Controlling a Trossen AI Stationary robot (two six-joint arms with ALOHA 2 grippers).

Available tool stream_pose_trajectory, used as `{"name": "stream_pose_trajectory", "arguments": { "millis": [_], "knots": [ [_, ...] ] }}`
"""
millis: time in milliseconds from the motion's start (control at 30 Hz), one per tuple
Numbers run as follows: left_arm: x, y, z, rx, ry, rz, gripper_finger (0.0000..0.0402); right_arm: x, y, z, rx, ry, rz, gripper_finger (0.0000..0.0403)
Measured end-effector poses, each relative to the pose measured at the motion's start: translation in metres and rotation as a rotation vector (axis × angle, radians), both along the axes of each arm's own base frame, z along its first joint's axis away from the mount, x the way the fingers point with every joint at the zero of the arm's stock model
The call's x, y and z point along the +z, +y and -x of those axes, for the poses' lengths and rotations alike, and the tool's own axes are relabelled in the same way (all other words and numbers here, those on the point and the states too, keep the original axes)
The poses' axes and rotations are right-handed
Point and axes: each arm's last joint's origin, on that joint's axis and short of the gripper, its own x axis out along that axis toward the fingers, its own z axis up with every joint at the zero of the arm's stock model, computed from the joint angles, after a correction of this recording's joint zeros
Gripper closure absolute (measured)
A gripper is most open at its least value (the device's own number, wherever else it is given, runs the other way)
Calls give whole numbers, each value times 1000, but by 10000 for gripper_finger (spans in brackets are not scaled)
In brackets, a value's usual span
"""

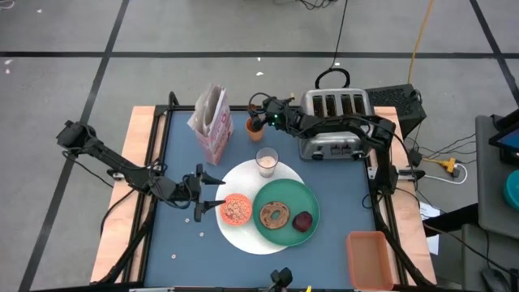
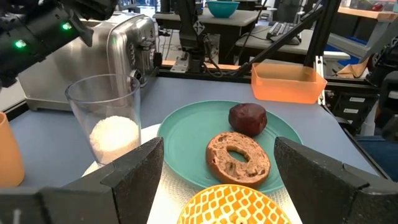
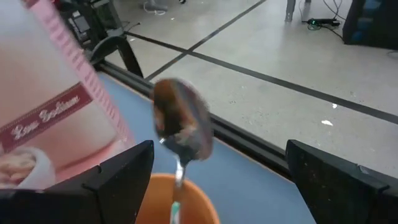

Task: Arrange a breakfast setting
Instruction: Put the white spoon on the table to the right of the green plate

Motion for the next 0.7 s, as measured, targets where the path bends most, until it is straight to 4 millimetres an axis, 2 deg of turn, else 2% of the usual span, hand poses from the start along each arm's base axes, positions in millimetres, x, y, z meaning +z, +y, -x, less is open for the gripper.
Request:
{"name": "stream_pose_trajectory", "arguments": {
  "millis": [700],
  "knots": [
    [0,0,0,0,0,0,94,-1,-4,2,23,-7,-37,46]
  ]
}}
